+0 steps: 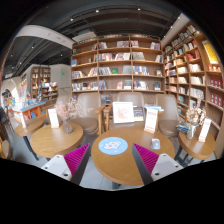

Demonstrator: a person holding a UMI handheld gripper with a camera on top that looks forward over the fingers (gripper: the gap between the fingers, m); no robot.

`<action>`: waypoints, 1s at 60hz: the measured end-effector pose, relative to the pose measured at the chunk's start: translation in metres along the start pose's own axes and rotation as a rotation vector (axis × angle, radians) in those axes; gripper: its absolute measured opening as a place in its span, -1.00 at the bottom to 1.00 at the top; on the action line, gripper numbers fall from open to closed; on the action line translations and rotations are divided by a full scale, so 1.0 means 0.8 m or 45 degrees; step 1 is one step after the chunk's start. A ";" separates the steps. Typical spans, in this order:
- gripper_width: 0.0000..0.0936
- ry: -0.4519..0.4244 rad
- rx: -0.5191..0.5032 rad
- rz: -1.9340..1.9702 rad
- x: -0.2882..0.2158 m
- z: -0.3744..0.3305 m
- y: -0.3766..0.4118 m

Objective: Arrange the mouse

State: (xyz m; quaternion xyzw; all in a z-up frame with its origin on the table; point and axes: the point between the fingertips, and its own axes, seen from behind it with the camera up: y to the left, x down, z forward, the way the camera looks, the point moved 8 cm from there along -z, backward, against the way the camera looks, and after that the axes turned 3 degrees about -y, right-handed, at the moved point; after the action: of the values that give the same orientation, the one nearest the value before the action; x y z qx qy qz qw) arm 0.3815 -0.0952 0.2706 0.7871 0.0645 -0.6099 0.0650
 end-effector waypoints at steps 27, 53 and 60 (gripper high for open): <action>0.83 0.028 0.235 -0.008 0.006 0.032 -0.110; 0.83 0.114 0.452 -0.036 0.048 0.065 -0.242; 0.83 0.146 0.425 -0.030 0.064 0.083 -0.251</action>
State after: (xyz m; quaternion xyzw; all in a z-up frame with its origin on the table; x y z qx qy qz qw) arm 0.2948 0.0917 0.1997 0.8197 -0.0251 -0.5669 -0.0776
